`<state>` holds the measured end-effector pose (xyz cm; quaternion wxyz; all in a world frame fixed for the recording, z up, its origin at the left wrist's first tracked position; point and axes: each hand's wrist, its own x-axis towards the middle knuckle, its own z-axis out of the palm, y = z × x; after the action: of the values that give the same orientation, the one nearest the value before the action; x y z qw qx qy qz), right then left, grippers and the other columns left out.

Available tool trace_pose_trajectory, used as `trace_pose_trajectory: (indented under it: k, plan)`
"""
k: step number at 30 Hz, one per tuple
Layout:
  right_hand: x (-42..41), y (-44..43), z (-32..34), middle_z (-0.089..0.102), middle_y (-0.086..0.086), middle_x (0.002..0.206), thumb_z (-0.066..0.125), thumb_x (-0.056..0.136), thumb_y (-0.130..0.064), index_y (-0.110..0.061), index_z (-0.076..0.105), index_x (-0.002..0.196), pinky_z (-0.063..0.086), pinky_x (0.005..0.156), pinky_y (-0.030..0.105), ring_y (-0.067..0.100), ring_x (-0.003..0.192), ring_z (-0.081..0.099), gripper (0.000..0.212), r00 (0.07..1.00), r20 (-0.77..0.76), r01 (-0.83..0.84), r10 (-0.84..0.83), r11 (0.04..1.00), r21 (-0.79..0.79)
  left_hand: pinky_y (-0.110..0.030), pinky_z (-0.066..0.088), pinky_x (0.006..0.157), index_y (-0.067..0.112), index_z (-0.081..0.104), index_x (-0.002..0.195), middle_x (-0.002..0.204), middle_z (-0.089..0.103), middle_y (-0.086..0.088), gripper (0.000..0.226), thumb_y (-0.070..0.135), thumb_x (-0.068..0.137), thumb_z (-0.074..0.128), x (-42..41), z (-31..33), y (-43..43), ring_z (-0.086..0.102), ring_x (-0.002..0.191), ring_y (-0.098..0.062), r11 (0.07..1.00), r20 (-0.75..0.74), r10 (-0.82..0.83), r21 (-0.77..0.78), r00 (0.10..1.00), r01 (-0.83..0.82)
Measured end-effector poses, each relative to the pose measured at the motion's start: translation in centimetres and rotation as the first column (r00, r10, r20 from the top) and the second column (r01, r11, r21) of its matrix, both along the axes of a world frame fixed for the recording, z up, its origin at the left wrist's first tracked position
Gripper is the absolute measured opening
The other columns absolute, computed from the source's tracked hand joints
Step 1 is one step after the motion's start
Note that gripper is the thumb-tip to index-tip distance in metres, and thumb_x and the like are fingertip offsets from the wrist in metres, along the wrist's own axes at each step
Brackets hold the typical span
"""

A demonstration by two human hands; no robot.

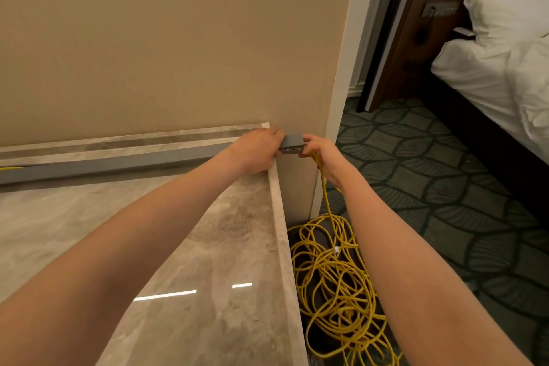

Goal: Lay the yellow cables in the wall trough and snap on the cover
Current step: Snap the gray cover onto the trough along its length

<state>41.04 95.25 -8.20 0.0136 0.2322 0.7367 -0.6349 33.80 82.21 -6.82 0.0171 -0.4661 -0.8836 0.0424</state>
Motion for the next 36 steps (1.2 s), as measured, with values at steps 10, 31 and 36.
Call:
trace_pose_trajectory:
  k: [10,31,36]
  plan:
    - [-0.1,-0.7,-2.4,0.058,0.01,0.112,0.062,0.087,-0.006,-0.005,0.053,0.131,0.042,0.096,0.029,0.015,0.102,0.05,0.044,0.99,-0.083,0.133,-0.117,0.966,0.221,-0.036,0.049,0.088,0.001,0.042,0.129,0.127,0.05,-0.016,0.038,-0.003,0.091,0.042,1.5,0.2,0.4,0.05,0.118,-0.03,0.997,-0.228,-0.022,-0.074,0.973,0.006]
    - [0.2,-1.0,-2.3,0.065,0.009,0.116,0.062,0.086,-0.009,-0.012,0.059,0.114,0.043,0.101,0.051,0.027,0.111,0.057,0.028,0.979,-0.157,0.171,-0.133,0.949,0.266,-0.038,0.048,0.083,0.001,0.058,0.115,0.118,0.056,-0.017,0.026,0.008,0.09,0.053,0.5,2.8,1.7,0.058,0.107,-0.034,0.995,-0.063,0.058,-0.077,0.996,-0.063]
    - [0.0,-0.6,-2.1,0.07,0.008,0.111,0.065,0.082,-0.008,-0.016,0.063,0.111,0.044,0.1,0.051,0.027,0.111,0.059,0.03,0.979,-0.149,0.178,-0.137,0.934,0.311,-0.036,0.049,0.078,0.002,0.06,0.113,0.115,0.058,-0.017,0.025,0.009,0.09,0.052,0.6,2.4,2.8,0.061,0.102,-0.033,0.991,-0.004,0.044,-0.129,0.999,-0.044]
